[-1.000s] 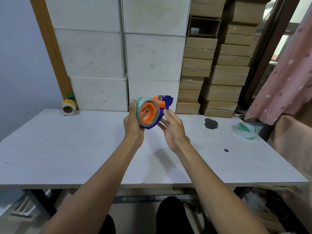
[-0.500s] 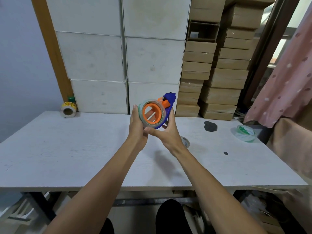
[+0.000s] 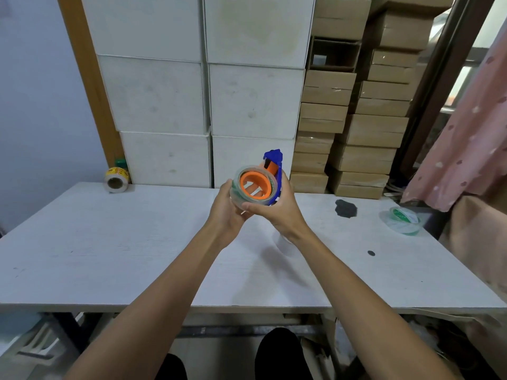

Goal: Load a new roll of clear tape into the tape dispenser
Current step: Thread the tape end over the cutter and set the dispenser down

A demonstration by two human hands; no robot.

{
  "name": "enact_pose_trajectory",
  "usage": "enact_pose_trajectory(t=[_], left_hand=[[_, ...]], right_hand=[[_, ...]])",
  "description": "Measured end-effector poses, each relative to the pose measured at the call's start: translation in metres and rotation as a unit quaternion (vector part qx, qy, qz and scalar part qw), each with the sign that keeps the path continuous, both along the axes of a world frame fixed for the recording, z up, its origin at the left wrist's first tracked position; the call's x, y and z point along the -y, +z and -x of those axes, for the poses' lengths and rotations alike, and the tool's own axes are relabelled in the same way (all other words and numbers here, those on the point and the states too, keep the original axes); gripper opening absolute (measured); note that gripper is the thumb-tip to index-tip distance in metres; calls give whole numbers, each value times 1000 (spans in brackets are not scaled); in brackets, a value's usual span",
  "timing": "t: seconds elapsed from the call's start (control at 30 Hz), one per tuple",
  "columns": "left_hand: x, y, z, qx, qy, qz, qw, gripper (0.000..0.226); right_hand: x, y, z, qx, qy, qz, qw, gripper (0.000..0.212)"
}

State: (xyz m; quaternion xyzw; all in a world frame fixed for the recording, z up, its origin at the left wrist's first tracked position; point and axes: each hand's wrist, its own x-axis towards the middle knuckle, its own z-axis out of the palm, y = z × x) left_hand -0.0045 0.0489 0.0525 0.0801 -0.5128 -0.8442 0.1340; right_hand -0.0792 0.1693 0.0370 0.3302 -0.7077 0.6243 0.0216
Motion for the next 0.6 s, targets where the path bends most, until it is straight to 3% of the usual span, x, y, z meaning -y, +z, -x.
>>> enact_pose_trajectory(t=[0.13, 0.3, 0.47, 0.6], left_hand=[[10, 5, -1, 23, 19, 38, 999, 37], [17, 12, -1, 68, 6, 44, 997, 60], [23, 12, -1, 39, -20, 81, 996, 28], [29, 11, 0, 39, -11, 72, 997, 42]], right_hand=[[-3, 8, 11, -1, 21, -28, 999, 93], [-4, 10, 18, -1, 33, -49, 998, 91], [-1, 4, 19, 13, 25, -45, 999, 92], [1, 2, 20, 17, 20, -41, 999, 91]])
